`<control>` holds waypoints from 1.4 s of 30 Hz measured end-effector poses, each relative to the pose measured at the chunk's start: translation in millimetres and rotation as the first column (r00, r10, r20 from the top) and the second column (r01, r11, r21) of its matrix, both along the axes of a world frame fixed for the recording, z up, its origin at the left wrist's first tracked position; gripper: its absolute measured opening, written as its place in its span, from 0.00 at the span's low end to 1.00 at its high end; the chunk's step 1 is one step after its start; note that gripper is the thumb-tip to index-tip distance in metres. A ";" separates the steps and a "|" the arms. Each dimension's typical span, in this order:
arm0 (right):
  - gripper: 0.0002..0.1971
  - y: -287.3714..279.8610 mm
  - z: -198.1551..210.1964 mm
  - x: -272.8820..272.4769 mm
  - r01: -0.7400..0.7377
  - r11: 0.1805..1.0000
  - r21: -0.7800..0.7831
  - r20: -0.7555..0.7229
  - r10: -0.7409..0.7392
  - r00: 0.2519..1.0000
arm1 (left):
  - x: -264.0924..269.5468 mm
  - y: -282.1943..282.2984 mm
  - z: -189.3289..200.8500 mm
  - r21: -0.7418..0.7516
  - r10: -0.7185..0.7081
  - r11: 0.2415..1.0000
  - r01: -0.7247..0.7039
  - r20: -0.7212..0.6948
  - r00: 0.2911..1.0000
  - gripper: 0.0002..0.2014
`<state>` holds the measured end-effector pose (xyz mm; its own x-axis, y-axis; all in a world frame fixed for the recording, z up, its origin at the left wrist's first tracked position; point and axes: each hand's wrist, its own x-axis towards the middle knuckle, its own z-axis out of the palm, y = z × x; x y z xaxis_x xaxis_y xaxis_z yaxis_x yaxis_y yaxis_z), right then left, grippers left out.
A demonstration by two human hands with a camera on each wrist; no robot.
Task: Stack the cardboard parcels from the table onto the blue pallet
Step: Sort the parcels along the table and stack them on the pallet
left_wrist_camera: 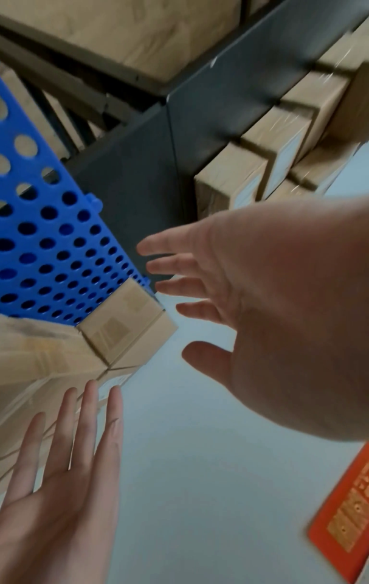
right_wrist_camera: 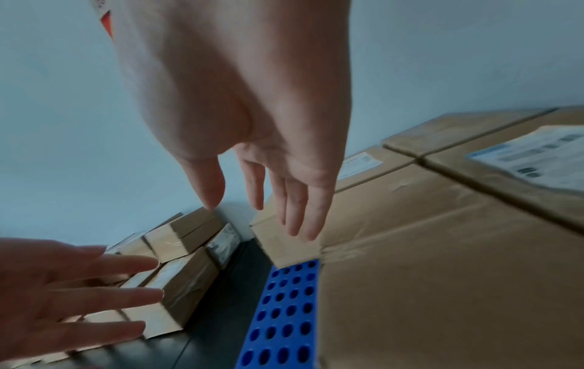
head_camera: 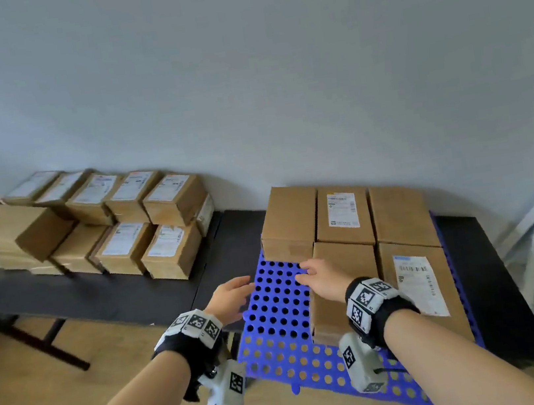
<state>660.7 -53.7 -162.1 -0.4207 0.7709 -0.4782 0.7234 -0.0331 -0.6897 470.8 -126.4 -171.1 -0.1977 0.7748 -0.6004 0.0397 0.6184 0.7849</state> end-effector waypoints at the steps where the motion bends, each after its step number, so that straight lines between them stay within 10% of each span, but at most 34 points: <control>1: 0.27 -1.1 -0.6 -8.8 -0.019 1.000 -0.006 -0.006 0.019 1.000 | -7.8 -7.0 0.8 0.001 0.035 0.999 -0.035 -0.010 0.999 0.24; 18: 0.27 -54.1 15.0 -246.0 -0.310 0.948 0.068 -0.011 0.312 0.950 | -221.4 -143.9 22.6 0.119 0.441 0.897 -0.425 -0.201 0.875 0.20; 32: 0.25 -81.4 13.2 -471.5 -0.139 0.987 0.076 -0.046 0.143 0.989 | -469.9 -210.4 30.8 0.125 0.453 0.891 -0.436 -0.276 0.848 0.21; 42: 0.31 -35.6 1.9 -583.9 -0.053 0.998 0.030 -0.152 0.057 0.987 | -594.0 -155.2 22.5 0.122 0.447 0.895 -0.430 -0.237 0.863 0.21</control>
<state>76.8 -89.3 -160.3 -0.5291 0.7562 -0.3851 0.6098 0.0231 -0.7922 -123.1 -281.7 -148.5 -0.6639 0.6071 -0.4368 -0.0218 0.5681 0.8227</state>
